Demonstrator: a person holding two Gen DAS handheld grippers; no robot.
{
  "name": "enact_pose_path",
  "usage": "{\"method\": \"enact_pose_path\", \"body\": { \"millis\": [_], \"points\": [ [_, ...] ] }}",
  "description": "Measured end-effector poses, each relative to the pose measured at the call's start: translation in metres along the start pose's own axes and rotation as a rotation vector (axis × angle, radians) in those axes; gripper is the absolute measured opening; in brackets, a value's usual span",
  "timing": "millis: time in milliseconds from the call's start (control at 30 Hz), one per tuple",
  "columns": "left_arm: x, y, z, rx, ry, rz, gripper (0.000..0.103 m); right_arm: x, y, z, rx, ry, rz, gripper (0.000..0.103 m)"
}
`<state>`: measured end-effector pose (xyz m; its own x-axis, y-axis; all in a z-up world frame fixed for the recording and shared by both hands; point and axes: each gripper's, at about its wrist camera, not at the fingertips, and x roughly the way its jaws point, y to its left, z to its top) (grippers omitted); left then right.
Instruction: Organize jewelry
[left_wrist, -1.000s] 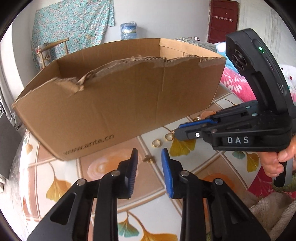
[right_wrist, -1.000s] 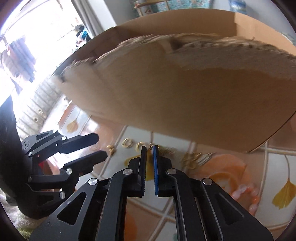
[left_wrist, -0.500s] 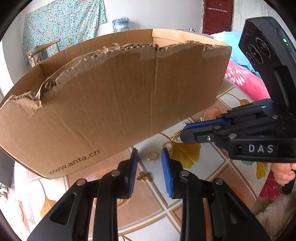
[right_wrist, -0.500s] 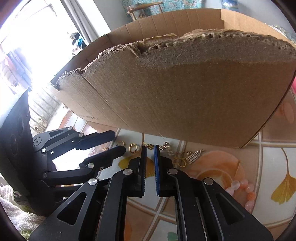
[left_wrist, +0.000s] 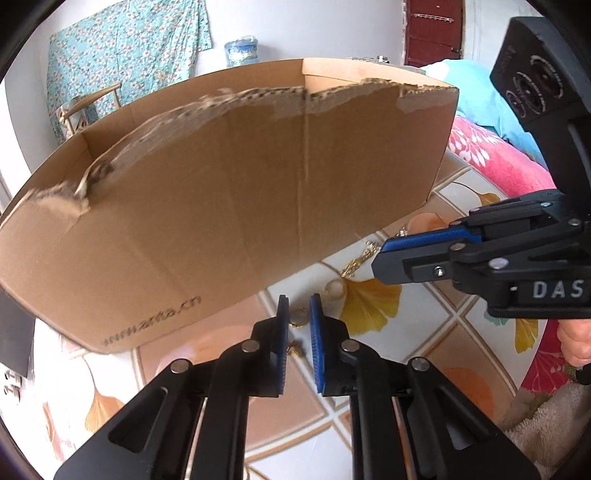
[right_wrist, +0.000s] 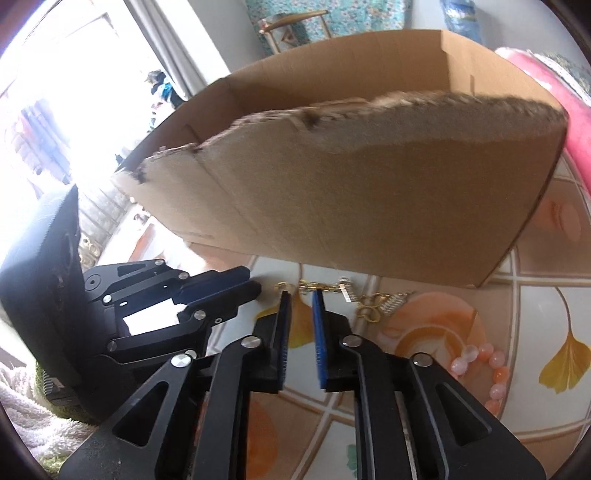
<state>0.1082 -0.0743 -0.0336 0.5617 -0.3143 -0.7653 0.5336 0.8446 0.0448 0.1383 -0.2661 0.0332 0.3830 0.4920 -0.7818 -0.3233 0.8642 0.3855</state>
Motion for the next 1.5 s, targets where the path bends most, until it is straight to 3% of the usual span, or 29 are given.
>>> {"method": "enact_pose_path", "body": {
  "millis": [233,567,867,1200,1500],
  "points": [
    [-0.007,0.006,-0.009,-0.026,0.01,0.023,0.011,0.016,0.016,0.0,-0.064,0.032,-0.004,0.022],
    [-0.009,0.011,-0.013,-0.049,-0.009,0.004,0.011,0.034,0.034,0.008,-0.149,0.03,-0.077,0.022],
    [-0.012,0.016,-0.017,-0.056,-0.022,-0.011,0.011,0.044,0.065,-0.003,-0.321,0.012,-0.208,0.021],
    [-0.013,0.017,-0.019,-0.063,-0.031,-0.017,0.011,0.045,0.073,-0.007,-0.314,0.02,-0.206,0.01],
    [-0.013,0.018,-0.019,-0.061,-0.033,-0.012,0.011,0.035,0.063,0.001,-0.306,0.016,-0.197,0.007]
  ]
}}
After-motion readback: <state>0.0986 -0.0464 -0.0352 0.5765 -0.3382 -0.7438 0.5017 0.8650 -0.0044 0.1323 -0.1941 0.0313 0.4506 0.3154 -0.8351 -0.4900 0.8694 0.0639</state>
